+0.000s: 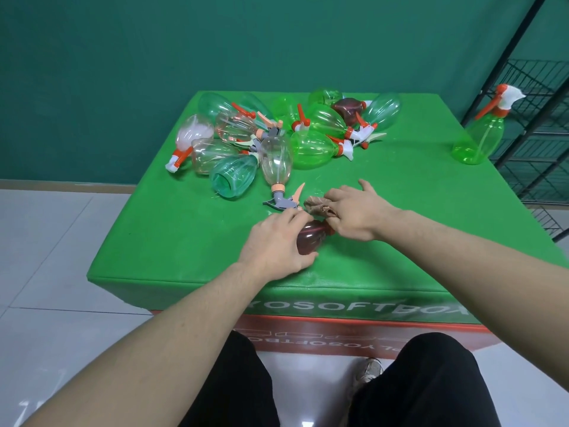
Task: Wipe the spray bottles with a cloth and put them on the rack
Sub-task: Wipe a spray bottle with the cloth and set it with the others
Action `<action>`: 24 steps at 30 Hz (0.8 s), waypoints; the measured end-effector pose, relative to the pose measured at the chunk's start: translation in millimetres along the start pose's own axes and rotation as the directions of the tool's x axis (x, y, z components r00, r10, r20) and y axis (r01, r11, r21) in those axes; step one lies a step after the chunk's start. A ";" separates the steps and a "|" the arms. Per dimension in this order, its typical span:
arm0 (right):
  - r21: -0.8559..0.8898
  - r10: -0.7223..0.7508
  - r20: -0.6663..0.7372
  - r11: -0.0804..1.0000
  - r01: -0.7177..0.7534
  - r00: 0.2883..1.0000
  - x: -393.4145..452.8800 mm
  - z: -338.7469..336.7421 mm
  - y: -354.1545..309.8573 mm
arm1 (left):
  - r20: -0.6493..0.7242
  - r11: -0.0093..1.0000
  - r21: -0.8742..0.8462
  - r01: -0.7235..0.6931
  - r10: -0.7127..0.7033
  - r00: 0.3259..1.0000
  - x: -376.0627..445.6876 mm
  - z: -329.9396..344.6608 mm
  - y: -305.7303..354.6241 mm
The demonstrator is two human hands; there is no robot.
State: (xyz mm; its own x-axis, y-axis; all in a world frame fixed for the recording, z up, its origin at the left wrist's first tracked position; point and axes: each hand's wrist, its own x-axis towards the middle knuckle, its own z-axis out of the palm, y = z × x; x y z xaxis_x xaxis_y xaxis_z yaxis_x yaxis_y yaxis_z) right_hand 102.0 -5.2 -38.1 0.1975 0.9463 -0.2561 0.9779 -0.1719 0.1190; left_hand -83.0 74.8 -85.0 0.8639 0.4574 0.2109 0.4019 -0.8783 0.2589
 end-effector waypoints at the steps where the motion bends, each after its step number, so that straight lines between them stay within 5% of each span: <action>1: -0.012 -0.002 0.007 1.000 0.002 1.000 2.5 0.1 -0.5 | 0.000 1.000 0.002 -0.001 0.001 1.000 0.4 0.1 0.3; 14: 0.299 -0.006 -0.107 0.953 0.038 0.994 8.2 4.7 15.4 | 0.047 1.000 -0.026 0.017 -0.016 0.999 4.0 -1.6 -3.8; 21: 0.578 0.245 -0.173 0.809 -0.103 0.954 4.9 17.2 11.8 | 0.097 1.000 -0.007 0.008 -0.007 0.995 4.3 -4.5 -1.8; 24: 0.743 0.370 -0.170 0.657 -0.128 0.913 2.6 17.1 12.2 | 0.111 1.000 -0.015 0.023 -0.022 0.994 4.1 -4.2 -2.7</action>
State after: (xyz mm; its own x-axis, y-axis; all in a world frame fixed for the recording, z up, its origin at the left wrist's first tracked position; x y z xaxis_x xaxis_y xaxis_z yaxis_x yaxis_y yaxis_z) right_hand 115.6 -9.6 -53.8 0.5308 0.8471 -0.0263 0.6684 -0.4374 -0.6016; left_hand -81.9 79.6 -80.9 0.8834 0.4581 0.0991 0.4174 -0.8652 0.2779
